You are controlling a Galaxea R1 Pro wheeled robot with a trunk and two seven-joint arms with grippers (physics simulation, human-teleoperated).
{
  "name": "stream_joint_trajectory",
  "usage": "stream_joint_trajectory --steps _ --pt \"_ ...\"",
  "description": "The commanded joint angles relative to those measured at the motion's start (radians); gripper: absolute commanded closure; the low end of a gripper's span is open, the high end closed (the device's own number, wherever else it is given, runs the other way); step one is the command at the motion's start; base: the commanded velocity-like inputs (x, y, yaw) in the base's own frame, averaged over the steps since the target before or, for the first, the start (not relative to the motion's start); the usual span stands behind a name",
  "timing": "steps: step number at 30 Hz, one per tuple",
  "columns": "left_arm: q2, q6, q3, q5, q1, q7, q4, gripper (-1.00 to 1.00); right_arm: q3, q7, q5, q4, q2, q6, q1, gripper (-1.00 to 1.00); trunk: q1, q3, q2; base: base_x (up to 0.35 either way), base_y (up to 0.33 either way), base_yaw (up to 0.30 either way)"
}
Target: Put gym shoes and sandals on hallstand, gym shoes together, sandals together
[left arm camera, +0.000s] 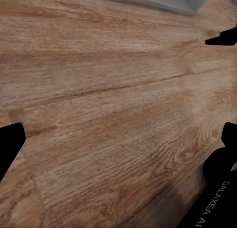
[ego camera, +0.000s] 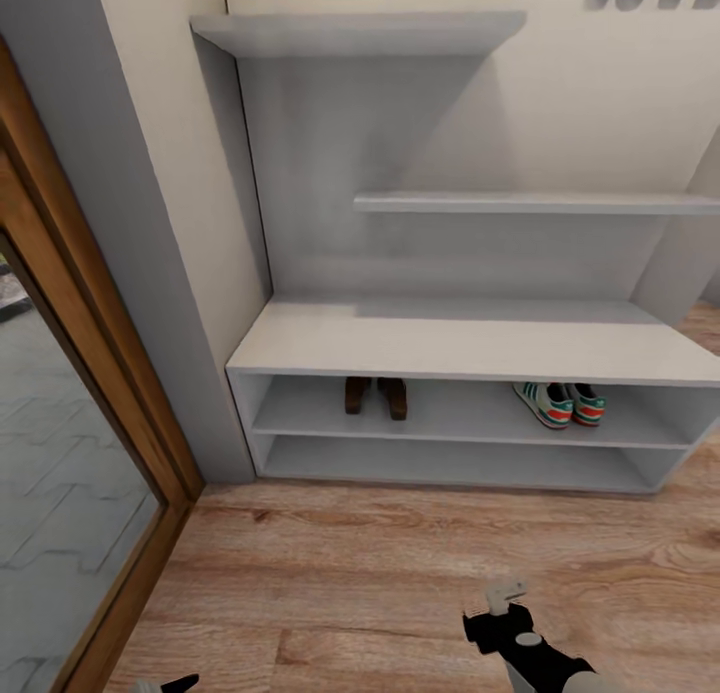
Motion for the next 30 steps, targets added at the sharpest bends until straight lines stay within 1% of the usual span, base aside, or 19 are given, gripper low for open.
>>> stream_joint_trajectory --steps 1,6,12,20,22,24,30 --pt "-0.001 -0.006 0.008 -0.010 -0.001 -0.003 0.000 -1.00 -0.008 -0.003 0.010 0.001 -0.001 -0.006 0.007 -1.00 -0.004 0.002 0.007 0.000 0.000 0.000" --pt "0.000 -0.006 0.009 -0.009 -0.001 -0.001 0.000 -1.00 -0.008 -0.002 0.010 0.001 -0.007 -0.039 0.045 -1.00 -0.023 0.018 0.042 0.000 0.000 0.000" --pt "0.001 -0.005 0.009 -0.005 -0.001 0.011 0.002 -1.00 -0.008 0.000 0.012 0.002 -0.013 -0.119 0.092 -1.00 -0.046 0.037 0.084 0.000 0.000 0.000" --pt "0.001 -0.009 0.008 0.000 0.001 0.069 0.009 -1.00 -0.006 0.001 0.019 0.003 -0.025 -0.230 0.160 -1.00 -0.077 0.062 0.140 0.000 0.000 0.000" --pt "0.001 -0.009 0.008 0.000 0.001 0.088 0.010 -1.00 -0.006 0.002 0.033 0.003 -0.026 -0.253 0.177 -1.00 -0.085 0.068 0.154 0.000 0.000 0.000" --pt "0.001 -0.010 0.007 0.000 0.001 0.110 0.012 -1.00 -0.006 0.002 0.056 0.003 -0.026 -0.273 0.193 -1.00 -0.092 0.075 0.168 0.000 0.000 0.000" --pt "-0.002 -0.013 0.007 0.000 0.001 0.174 0.016 -1.00 -0.006 0.001 0.159 0.006 -0.023 -0.306 0.222 -1.00 -0.115 0.093 0.210 0.000 0.000 0.000"
